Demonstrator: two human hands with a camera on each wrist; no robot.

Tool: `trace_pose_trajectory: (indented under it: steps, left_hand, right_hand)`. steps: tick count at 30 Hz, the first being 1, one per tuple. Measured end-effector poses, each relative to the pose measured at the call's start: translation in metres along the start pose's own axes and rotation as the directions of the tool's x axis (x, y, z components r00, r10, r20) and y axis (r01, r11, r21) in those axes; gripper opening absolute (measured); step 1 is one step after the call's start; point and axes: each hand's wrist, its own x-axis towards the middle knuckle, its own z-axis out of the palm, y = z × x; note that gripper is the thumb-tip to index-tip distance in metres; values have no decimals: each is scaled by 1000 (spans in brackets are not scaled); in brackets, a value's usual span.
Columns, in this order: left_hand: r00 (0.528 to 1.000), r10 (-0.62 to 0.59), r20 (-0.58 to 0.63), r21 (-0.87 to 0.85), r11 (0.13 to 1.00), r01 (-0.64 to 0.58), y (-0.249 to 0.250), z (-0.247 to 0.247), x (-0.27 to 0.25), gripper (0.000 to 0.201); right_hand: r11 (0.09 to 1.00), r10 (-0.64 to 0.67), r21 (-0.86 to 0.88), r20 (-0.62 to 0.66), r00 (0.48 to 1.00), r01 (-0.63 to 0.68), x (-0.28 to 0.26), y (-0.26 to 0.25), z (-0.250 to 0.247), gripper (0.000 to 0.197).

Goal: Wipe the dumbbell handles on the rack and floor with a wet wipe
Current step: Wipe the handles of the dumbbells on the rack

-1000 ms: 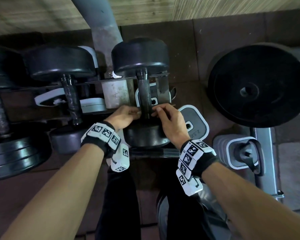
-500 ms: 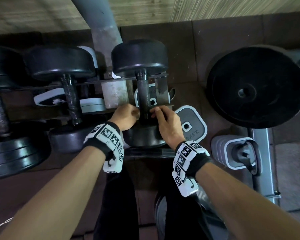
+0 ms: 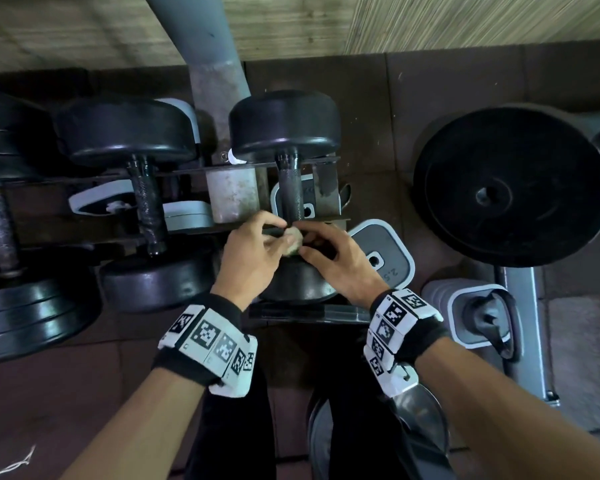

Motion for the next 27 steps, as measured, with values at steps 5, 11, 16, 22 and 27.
trace_pose_trajectory:
  steps: [5, 11, 16, 22, 27]
  left_hand:
    - [984, -125, -131, -144, 984, 105, -6, 10, 1, 32]
    - [916, -285, -282, -210, 950, 231, -9, 39, 9, 15]
    - [876, -249, -413, -293, 947, 131, -20, 48, 8, 20]
    - [871, -214, -443, -314, 947, 73, -27, 51, 11, 23]
    - [864, -229, -448, -331, 940, 77, -25, 51, 11, 24]
  right_hand:
    - [993, 110, -57, 104, 988, -105, 9, -11, -18, 19]
    - [958, 285, 107, -247, 926, -266, 57, -7, -29, 19]
    - [956, 276, -47, -207, 939, -291, 120, -5, -21, 13]
    - [984, 150, -60, -224, 963, -167, 126, -22, -9, 20]
    - [992, 67, -72, -368, 928, -100, 106, -29, -11, 14]
